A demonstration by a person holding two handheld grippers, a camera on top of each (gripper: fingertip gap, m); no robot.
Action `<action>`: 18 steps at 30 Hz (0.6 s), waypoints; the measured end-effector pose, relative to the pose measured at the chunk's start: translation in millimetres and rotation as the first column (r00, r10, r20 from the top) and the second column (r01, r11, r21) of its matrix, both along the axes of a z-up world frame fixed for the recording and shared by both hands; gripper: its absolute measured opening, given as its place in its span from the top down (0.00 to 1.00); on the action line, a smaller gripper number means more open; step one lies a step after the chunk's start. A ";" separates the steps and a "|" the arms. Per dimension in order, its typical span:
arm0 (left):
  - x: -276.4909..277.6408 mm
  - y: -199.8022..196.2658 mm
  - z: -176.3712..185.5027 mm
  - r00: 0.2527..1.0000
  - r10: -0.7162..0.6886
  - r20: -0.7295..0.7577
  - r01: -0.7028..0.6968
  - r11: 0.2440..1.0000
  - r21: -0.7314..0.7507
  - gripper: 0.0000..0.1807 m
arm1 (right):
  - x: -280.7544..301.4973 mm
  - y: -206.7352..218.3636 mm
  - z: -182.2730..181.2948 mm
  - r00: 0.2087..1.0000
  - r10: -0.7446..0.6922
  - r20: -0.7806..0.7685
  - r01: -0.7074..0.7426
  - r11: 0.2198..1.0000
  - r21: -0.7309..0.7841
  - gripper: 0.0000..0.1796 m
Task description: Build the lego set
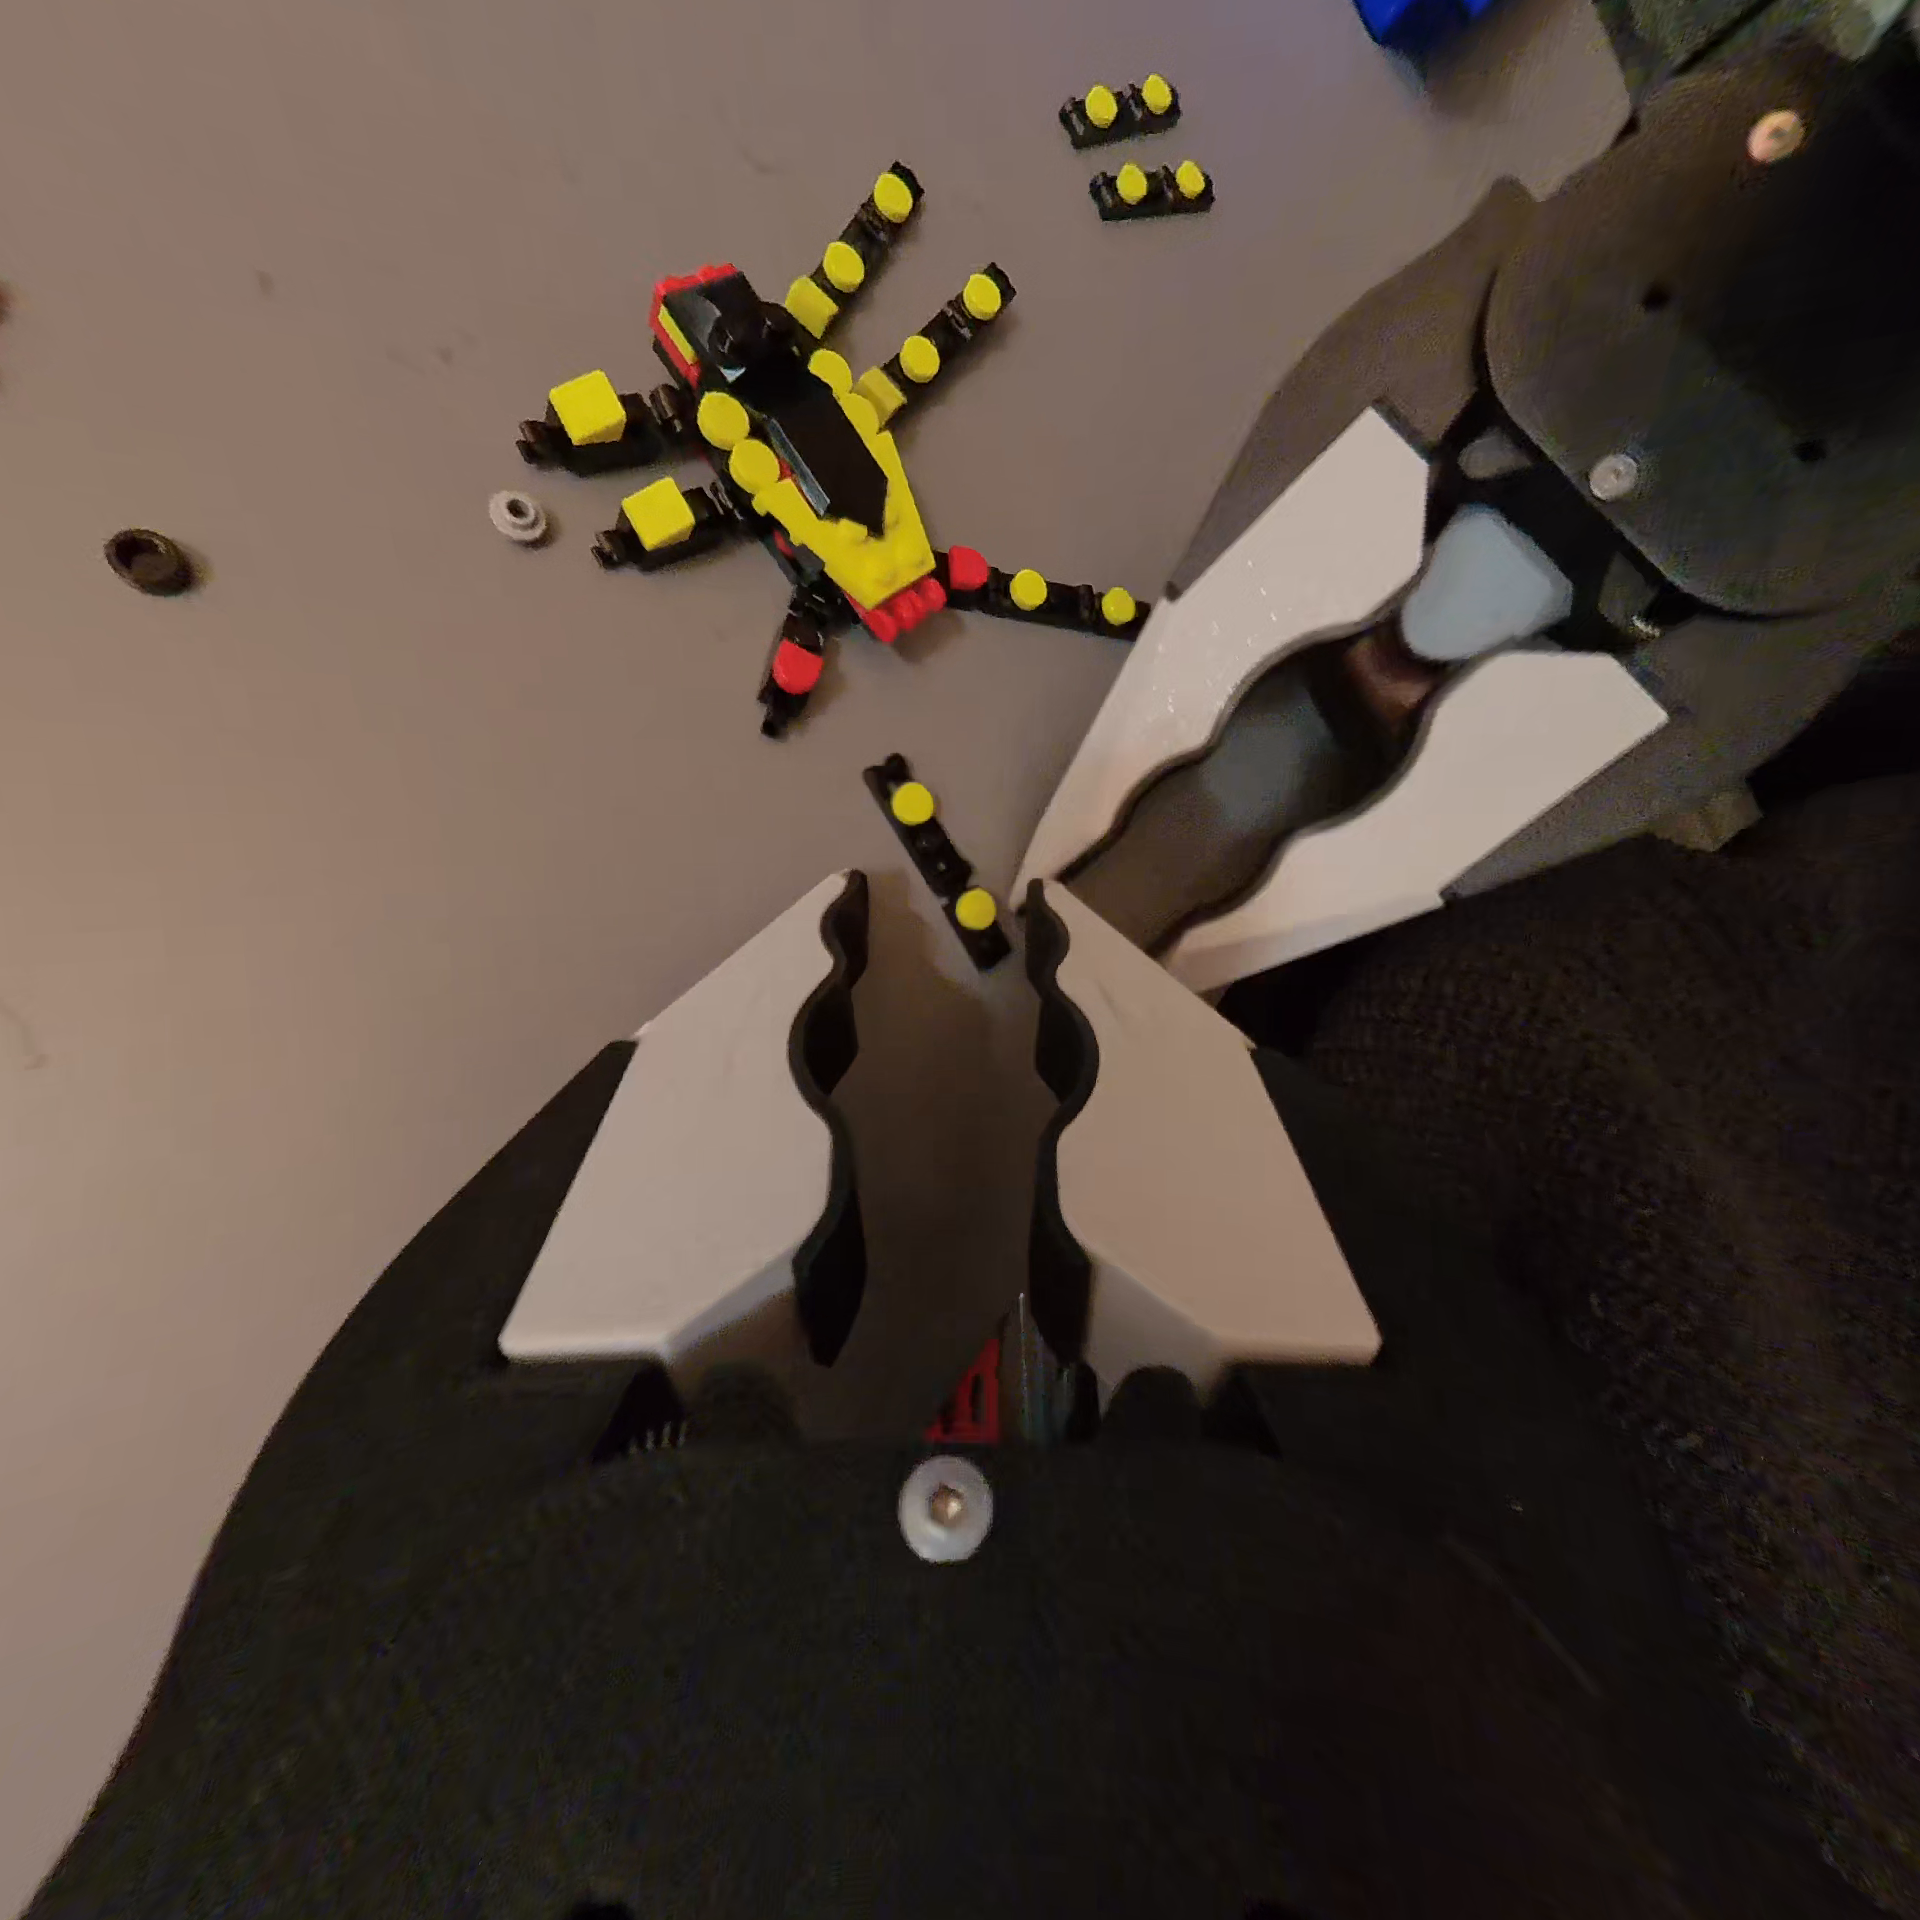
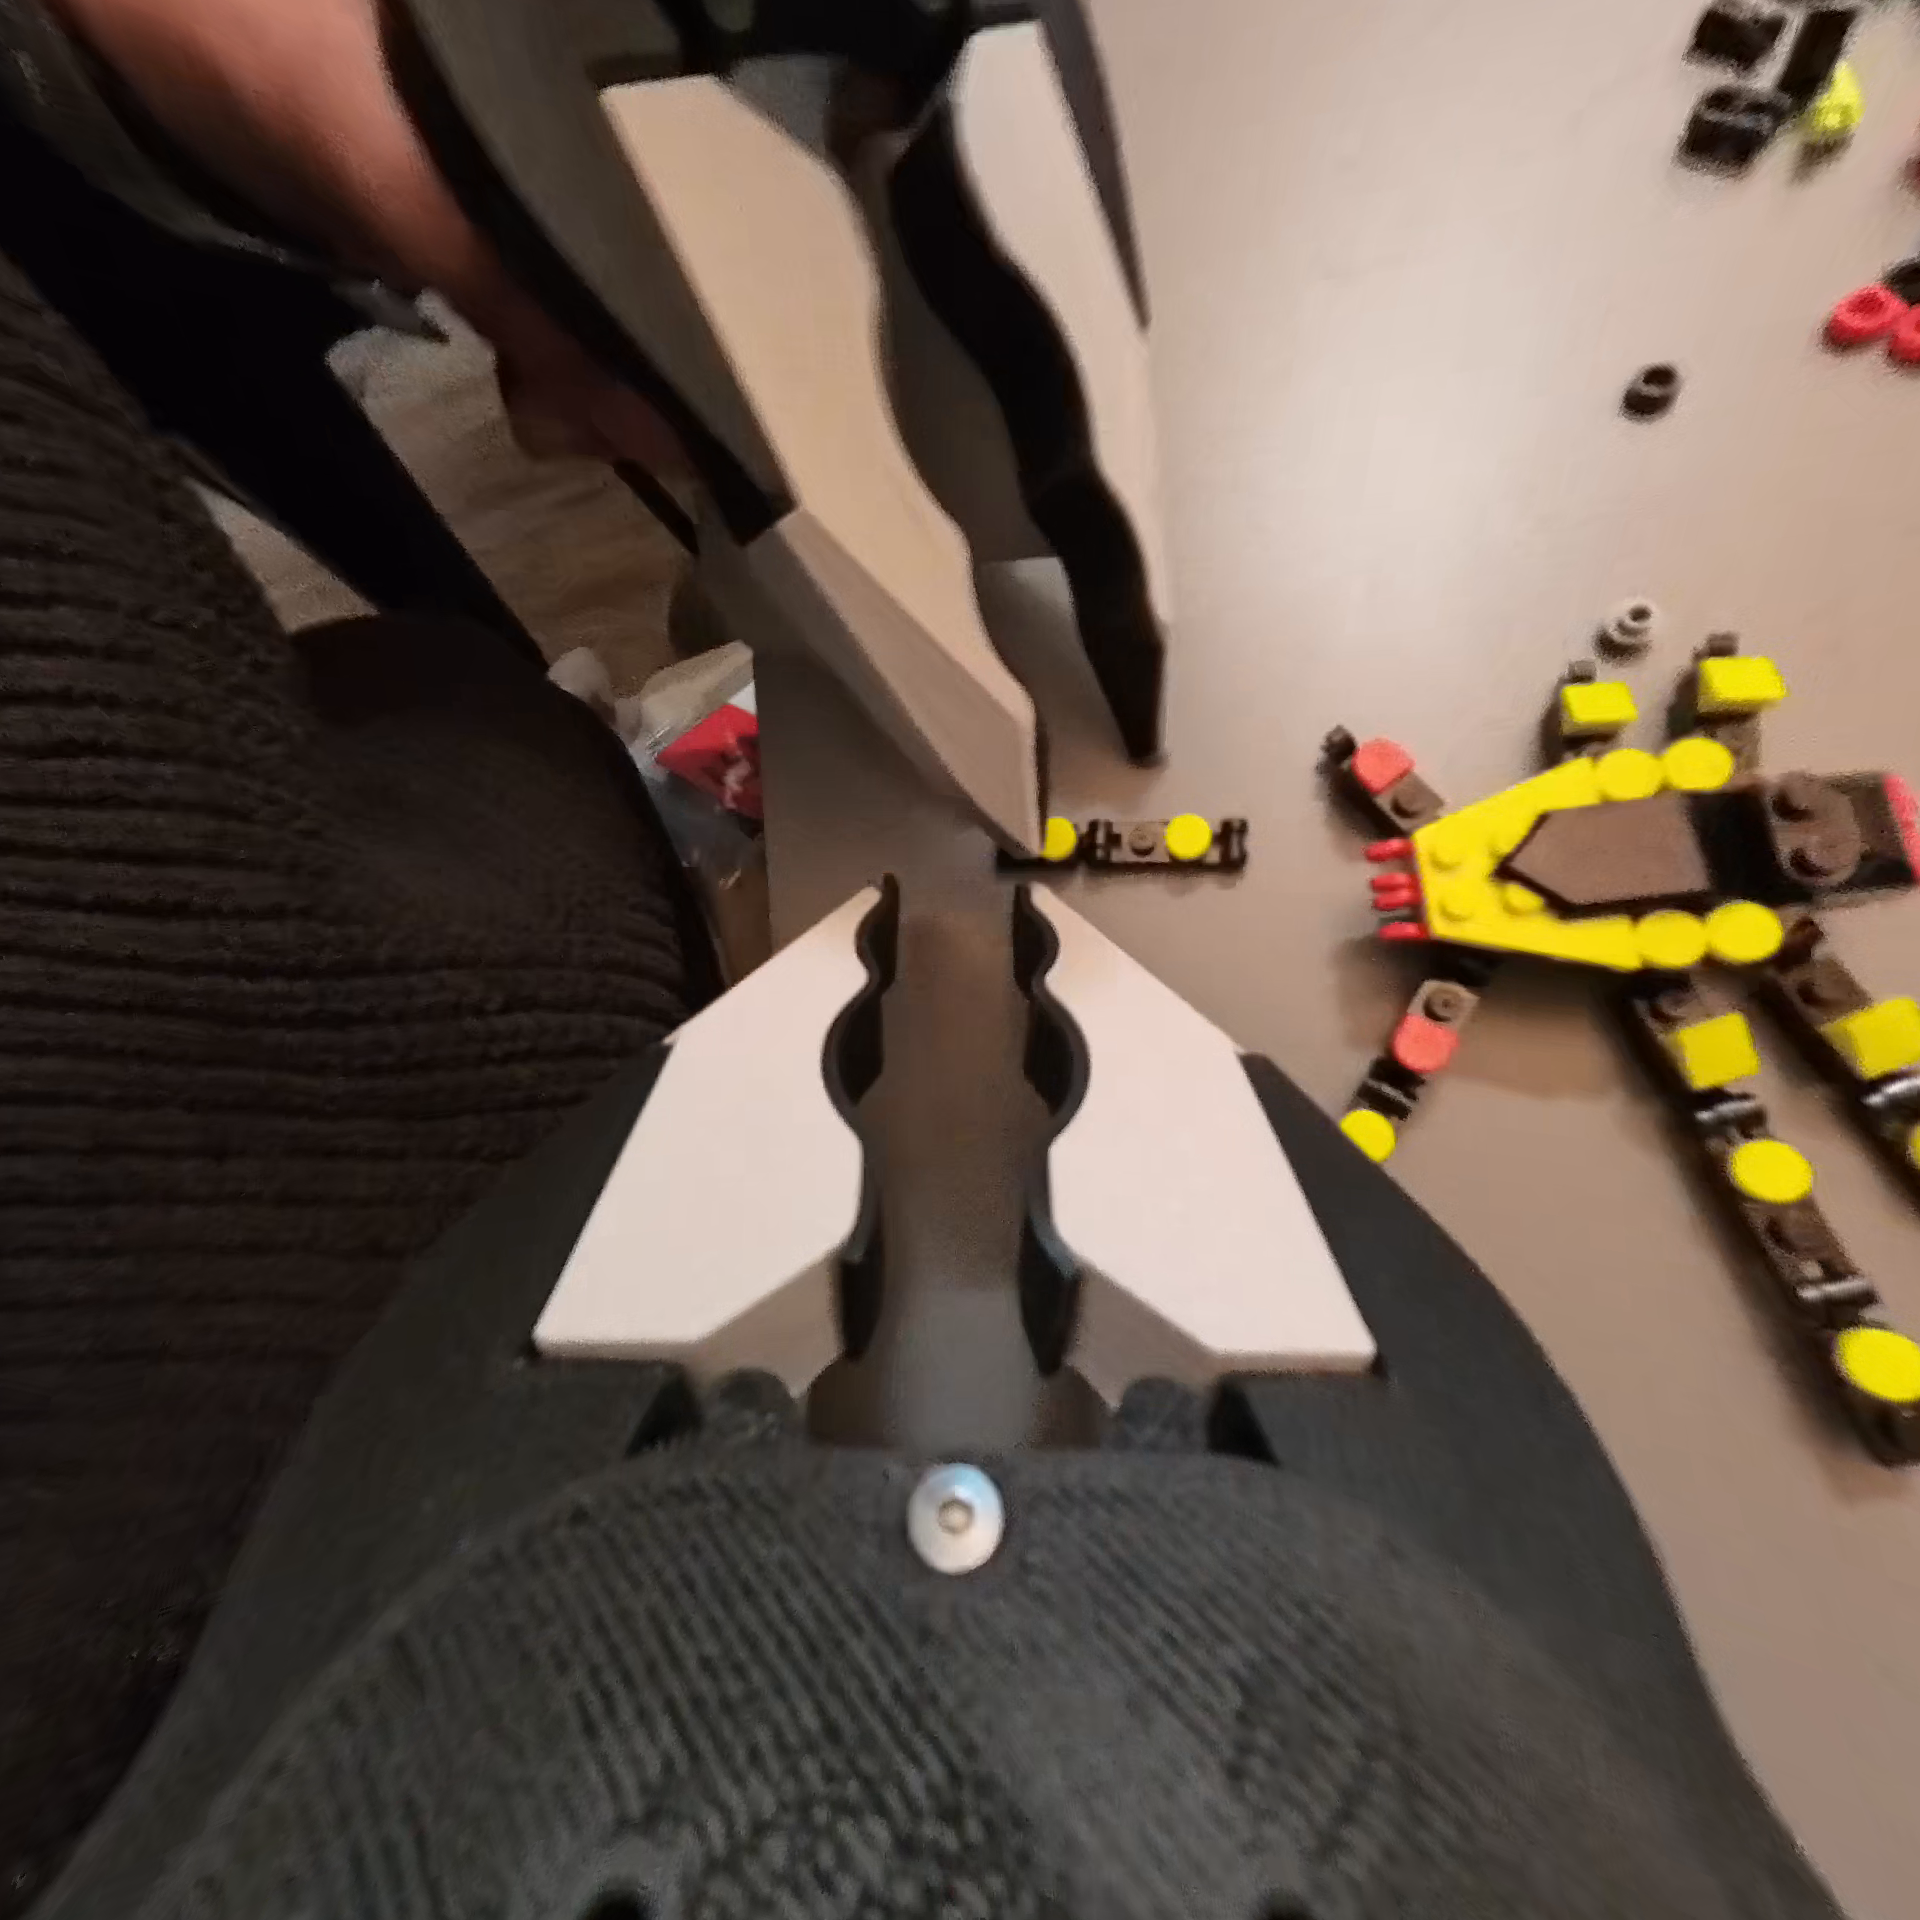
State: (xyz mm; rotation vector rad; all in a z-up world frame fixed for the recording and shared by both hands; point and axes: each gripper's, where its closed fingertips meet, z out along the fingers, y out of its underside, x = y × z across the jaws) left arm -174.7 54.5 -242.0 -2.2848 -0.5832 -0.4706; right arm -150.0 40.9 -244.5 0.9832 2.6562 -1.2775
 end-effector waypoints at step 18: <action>-3.6 14.6 -9.7 0.928 -0.136 -0.346 0.094 0.986 -0.135 0.91 | -34.4 68.8 40.7 0.939 -0.323 -0.117 0.300 0.937 -0.180 0.92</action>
